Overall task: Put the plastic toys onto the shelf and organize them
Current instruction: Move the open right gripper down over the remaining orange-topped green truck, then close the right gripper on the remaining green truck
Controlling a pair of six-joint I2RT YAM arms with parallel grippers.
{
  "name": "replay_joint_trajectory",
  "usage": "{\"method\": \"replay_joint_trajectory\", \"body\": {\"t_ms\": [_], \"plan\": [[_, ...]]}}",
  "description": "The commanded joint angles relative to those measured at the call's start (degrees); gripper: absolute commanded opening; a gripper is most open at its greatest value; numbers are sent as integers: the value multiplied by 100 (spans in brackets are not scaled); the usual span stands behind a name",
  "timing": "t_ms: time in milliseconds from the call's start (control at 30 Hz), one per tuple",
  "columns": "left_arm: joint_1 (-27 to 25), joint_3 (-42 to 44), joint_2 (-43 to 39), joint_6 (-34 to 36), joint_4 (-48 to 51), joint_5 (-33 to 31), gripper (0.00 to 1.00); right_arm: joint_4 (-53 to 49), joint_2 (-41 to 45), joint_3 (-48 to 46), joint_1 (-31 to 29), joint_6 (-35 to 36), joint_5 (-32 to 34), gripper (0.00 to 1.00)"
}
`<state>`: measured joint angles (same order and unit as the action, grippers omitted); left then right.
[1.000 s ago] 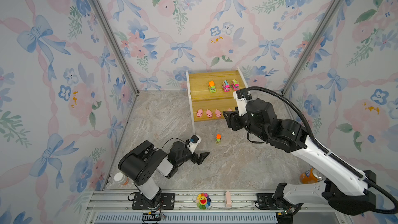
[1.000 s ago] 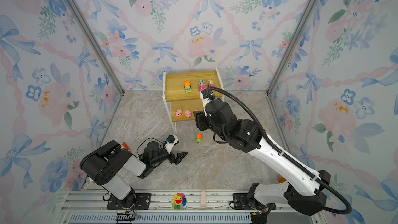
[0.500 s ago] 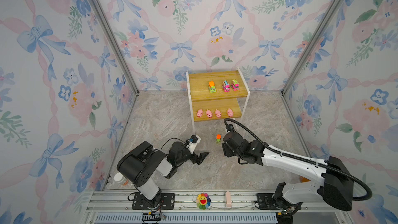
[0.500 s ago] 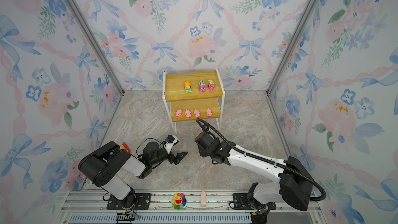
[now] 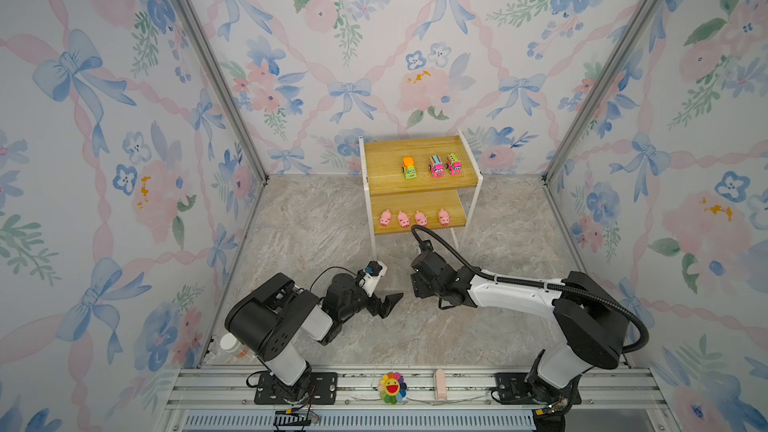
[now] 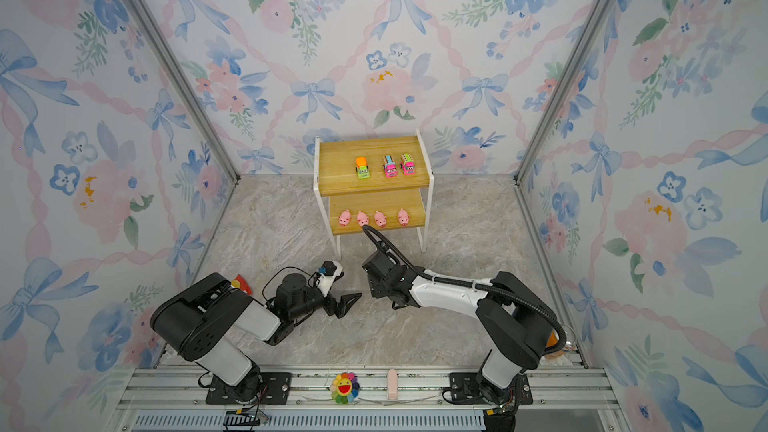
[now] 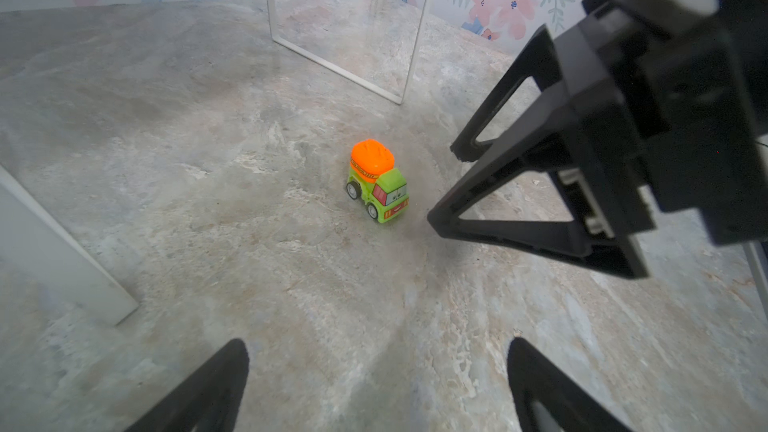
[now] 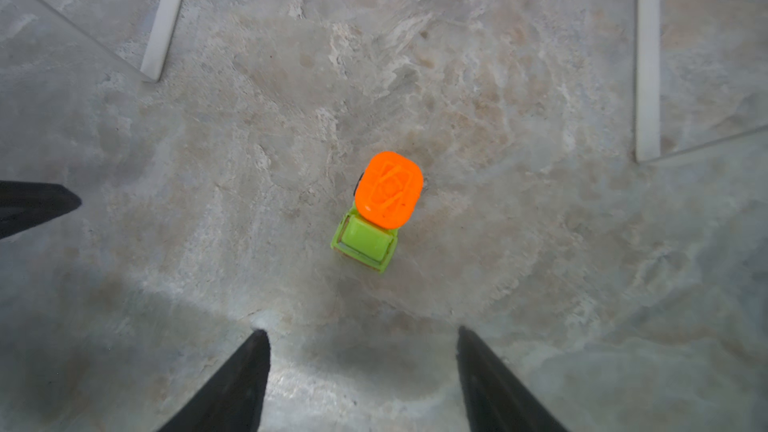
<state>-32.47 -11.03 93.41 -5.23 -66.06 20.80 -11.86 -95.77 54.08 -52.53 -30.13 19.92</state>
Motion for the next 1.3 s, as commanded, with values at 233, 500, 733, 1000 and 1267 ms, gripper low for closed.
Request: {"method": "replay_joint_trajectory", "body": {"t_ms": [233,500,733,1000,1267], "plan": [[72,101,-119,-37,71,-73,98,622,-638,269,184,-197,213,73],[95,91,-100,-30,89,-71,98,1039,-1002,200,292,-195,216,72],[117,111,-86,-24,92,-102,98,1644,-1198,-138,288,-207,304,70],[111,101,-35,-45,89,-91,98,1717,-1303,-317,174,-232,492,64],[117,135,-37,-46,83,-88,98,1933,-1368,-535,90,-190,596,51]]}}
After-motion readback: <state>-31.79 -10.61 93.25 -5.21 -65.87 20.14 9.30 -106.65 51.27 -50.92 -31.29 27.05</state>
